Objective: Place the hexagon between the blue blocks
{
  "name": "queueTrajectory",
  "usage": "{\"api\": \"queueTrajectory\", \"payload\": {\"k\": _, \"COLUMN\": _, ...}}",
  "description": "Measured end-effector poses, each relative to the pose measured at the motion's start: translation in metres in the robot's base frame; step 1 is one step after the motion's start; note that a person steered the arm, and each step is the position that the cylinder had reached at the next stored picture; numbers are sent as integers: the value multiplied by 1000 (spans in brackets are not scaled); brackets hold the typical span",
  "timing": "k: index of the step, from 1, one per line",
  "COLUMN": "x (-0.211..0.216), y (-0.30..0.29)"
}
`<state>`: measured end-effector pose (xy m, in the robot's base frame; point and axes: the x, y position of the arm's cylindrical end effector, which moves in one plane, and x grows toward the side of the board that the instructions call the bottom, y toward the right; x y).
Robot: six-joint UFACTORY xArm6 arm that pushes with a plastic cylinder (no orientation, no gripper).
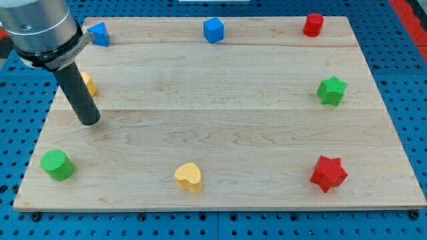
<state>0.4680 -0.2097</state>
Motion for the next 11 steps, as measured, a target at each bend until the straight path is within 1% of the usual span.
{"api": "queueTrajectory", "payload": {"k": 2, "x": 0, "y": 8}}
{"api": "queueTrajectory", "payload": {"k": 3, "x": 9, "y": -25}}
{"api": "queueTrajectory", "payload": {"k": 4, "x": 5, "y": -58}}
{"api": "queueTrajectory", "payload": {"k": 5, "x": -15, "y": -52}}
{"api": "queueTrajectory", "payload": {"k": 6, "x": -65, "y": -28}}
{"api": "queueTrajectory", "payload": {"k": 7, "x": -90, "y": -28}}
{"api": "queueTrajectory", "payload": {"k": 8, "x": -106, "y": -30}}
{"api": "queueTrajectory", "payload": {"k": 11, "x": -110, "y": -28}}
